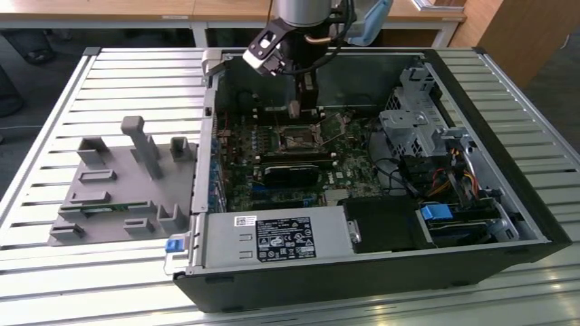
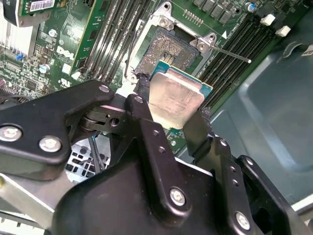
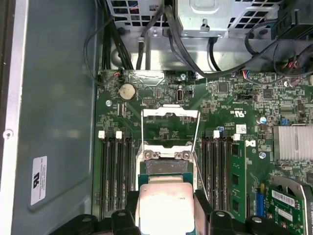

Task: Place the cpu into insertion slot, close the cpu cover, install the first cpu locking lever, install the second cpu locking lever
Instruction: 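Place the cpu into insertion slot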

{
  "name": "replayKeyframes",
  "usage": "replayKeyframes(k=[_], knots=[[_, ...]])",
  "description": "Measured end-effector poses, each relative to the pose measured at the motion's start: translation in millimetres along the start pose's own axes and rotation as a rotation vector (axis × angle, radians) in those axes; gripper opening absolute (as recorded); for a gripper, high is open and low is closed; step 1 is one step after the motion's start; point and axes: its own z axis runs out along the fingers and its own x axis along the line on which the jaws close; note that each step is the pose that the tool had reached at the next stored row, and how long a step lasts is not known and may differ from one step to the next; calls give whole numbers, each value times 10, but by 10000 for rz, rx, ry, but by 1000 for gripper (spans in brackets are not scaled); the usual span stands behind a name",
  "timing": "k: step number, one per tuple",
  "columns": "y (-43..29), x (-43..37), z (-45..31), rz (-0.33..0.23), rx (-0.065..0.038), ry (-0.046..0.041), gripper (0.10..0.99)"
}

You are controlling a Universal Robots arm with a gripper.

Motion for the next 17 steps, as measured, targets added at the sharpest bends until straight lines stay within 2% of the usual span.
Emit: replayKeyframes(k=[4, 17], knots=[[-5, 13, 50, 35, -13, -4, 529], [-26, 30, 284, 38, -15, -8, 529]])
